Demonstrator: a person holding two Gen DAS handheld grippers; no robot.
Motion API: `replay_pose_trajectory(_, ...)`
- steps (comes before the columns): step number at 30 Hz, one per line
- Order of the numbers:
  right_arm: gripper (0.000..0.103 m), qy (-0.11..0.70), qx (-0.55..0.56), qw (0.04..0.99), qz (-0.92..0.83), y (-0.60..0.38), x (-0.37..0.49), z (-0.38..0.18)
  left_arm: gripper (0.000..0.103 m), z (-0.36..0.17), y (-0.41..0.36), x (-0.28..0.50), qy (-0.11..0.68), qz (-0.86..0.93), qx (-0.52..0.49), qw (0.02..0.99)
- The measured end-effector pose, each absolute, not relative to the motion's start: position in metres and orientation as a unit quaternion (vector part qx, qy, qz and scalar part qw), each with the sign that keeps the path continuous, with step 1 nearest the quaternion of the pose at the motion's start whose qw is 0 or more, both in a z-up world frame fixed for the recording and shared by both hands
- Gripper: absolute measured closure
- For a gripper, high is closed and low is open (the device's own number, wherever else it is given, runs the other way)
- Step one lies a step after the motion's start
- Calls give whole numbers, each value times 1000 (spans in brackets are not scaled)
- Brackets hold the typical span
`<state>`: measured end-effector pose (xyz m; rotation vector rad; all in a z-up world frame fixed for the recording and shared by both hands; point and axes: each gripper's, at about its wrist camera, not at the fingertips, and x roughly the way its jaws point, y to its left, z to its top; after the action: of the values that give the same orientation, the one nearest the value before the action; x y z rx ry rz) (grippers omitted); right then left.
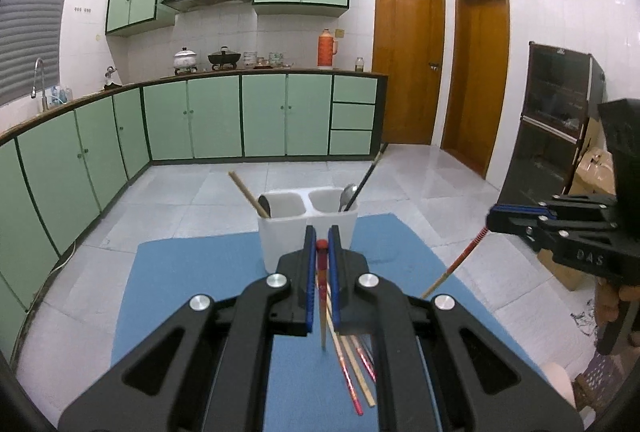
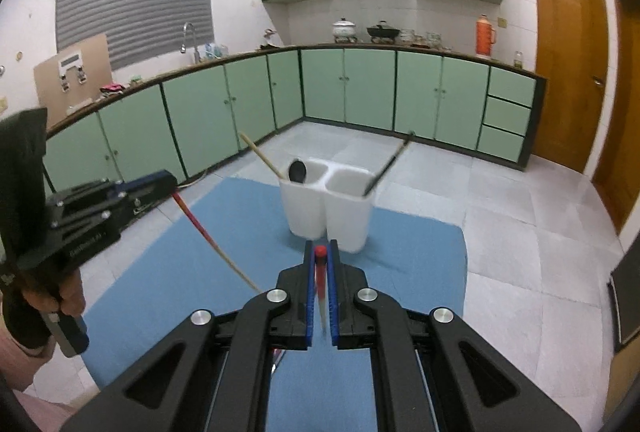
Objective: Organize utensils
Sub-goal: 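Lift both red chopsticks and carry them over the white holder, then drop both chopsticks into the white holder and open both tools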
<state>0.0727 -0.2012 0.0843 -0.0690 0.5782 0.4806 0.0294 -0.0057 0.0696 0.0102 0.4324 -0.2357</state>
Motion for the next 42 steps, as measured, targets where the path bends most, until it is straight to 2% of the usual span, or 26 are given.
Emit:
replay_pose_trajectory(11,98,228,-33,938,261,-191,122,149,98,128,-1,60,154,-125,-3,980)
replay_pose_trajectory(20,98,170,-17,956,240,-186,174,197,98,171,-7,114,94,-95,-5,991)
replay_pose_trajectory(27,98,193,-7,957,215,-178,227,169,98,156,-22,169,89,-79,7,993)
replay_pose_trajectory(37,97,249,-1,944,218,-167,256,107,97,95,-29,219,167,-77,20,983)
replay_pose_trajectory(40,96,254,-6,942,217,-168,252,99,92,89,-22,215,179,-79,15,980)
replay_pose_trajectory(42,86,249,-3,945,213,-172,245,98,75,89,-16,207,175,-80,11,981)
